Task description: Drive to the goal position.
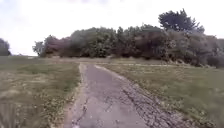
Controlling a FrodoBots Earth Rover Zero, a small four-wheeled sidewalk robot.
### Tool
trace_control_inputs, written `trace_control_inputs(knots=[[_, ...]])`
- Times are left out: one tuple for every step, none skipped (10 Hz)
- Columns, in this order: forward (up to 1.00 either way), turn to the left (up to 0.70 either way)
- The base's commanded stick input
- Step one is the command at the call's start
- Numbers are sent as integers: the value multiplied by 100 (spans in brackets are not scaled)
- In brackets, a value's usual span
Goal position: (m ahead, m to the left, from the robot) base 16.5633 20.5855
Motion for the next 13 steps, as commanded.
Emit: trace_control_inputs(knots=[[100, 23], [100, 34], [100, 38], [100, 4], [100, 2], [100, 5], [100, 33], [100, 22], [100, 12], [100, 4], [100, 16], [100, 4], [100, 3]])
